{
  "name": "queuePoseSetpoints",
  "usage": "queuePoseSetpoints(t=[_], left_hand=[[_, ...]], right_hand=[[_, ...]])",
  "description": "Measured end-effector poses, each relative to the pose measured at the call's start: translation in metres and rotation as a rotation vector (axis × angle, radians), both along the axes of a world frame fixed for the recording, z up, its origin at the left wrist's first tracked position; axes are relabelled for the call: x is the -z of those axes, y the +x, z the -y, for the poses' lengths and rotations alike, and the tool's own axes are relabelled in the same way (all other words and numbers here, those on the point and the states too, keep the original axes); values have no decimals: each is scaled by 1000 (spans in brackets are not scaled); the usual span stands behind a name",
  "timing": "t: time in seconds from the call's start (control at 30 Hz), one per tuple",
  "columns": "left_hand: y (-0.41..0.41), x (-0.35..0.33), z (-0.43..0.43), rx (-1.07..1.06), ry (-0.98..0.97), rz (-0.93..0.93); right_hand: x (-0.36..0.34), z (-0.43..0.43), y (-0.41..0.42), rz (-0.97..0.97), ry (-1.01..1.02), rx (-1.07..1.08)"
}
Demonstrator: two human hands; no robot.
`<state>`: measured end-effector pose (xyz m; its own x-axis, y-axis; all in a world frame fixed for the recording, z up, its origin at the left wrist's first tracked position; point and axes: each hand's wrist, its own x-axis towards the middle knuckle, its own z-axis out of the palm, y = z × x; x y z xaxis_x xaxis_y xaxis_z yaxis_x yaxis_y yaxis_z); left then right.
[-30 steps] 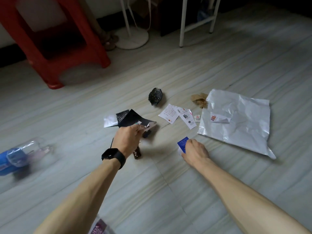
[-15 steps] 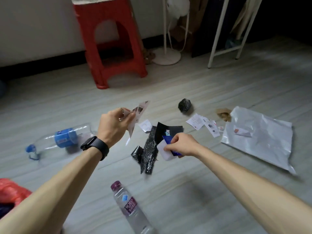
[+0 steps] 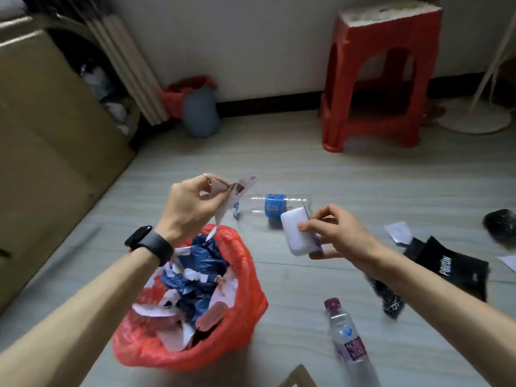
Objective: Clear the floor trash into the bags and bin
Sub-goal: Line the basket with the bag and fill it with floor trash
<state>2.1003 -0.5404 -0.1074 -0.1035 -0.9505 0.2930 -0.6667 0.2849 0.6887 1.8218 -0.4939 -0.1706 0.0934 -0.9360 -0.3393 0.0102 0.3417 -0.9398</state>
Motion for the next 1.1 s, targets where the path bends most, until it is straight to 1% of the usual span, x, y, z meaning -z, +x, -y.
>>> queuePoseSetpoints(t=[0.1, 0.23, 0.3, 0.37, 0.43, 0.5, 0.53, 0.63, 0.73, 0.8, 0.87, 1.0, 1.1], left_hand=[[54, 8, -24, 14, -17, 233], [98, 42, -51, 10, 131, 639], [115, 63, -63, -2, 262, 732], [129, 87, -73, 9, 386, 791], [137, 106, -80, 75, 434, 848], [144, 121, -85, 163, 466, 841], [146, 126, -86, 201, 477, 825], [152, 140, -84, 258, 517, 786], [156, 147, -81, 295, 547, 808], [157, 151, -79, 334, 514, 858], [154, 152, -79, 330, 509, 896], [147, 143, -79, 303, 551, 976], [139, 122, -76, 329, 636, 1054]], right_hand=[[-12, -6, 59, -85, -128, -116], [-4, -20, 119, -472, -457, -317], [11, -27, 146, -631, -627, -415], [30, -35, 170, -772, -731, -545], [47, -41, 180, -883, -746, -717], [61, -39, 185, -968, -709, -878], [64, -37, 185, -995, -701, -924], [65, -26, 185, -1120, -800, -939], [59, -17, 183, -1202, -849, -915], [57, -14, 184, -1221, -814, -938], [56, -16, 187, -1222, -767, -959], [63, -24, 201, -1222, -723, -991], [60, -19, 199, -1202, -721, -991]])
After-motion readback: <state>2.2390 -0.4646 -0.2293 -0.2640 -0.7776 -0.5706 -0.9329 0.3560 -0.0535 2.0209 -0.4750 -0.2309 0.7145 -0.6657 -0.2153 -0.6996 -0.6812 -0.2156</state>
